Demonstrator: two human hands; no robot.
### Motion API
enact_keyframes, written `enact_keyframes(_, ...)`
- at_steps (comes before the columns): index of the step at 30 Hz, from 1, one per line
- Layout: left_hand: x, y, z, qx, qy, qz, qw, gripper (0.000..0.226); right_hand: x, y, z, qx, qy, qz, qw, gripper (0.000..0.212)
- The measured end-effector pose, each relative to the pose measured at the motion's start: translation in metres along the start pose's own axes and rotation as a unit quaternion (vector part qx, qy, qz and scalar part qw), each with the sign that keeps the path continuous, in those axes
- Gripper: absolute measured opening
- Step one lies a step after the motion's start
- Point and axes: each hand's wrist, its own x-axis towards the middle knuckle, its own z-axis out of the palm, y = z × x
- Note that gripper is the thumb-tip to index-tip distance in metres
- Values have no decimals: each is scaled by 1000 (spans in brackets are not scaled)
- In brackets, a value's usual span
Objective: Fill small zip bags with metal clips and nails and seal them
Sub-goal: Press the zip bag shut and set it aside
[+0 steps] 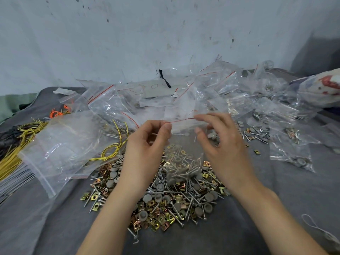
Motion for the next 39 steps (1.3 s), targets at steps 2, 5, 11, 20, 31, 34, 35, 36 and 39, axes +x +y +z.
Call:
enact_keyframes(2, -1, 0, -1, 3, 2, 9, 1000, 11, -1, -2, 0, -14, 0, 1, 1000, 25)
enact_keyframes(5, -3, 1, -1, 4, -2, 21, 1000, 9, 1, -8, -3, -51, -11, -13, 999, 22)
enact_keyframes(11, -4, 5, -5, 182, -64, 154, 969, 22, 3, -17, -11, -58, -129, -50, 989, 42)
enact_keyframes(20, -6, 1, -1, 376, -45, 258, 889, 14, 5, -24, -21, -121, -31, -35, 992, 36)
enact_keyframes(31, -11, -20, 0, 234, -109, 152, 954, 24, 1, -13, -27, -175, 62, 53, 981, 19)
enact_keyframes(34, -9, -28, -2, 313, -144, 107, 933, 23, 8, 2, -49, -151, 126, 96, 976, 24)
enact_keyframes(35, -9, -30, 0, 354, -169, 98, 915, 23, 10, 6, -57, -151, 155, 108, 970, 26)
enact_keyframes(36, -10, -32, 2, 394, -196, 90, 893, 24, 12, 9, -64, -155, 181, 115, 964, 28)
enact_keyframes(39, -13, -36, 8, 497, -247, 69, 829, 31, 10, 11, -72, -170, 202, 82, 961, 30)
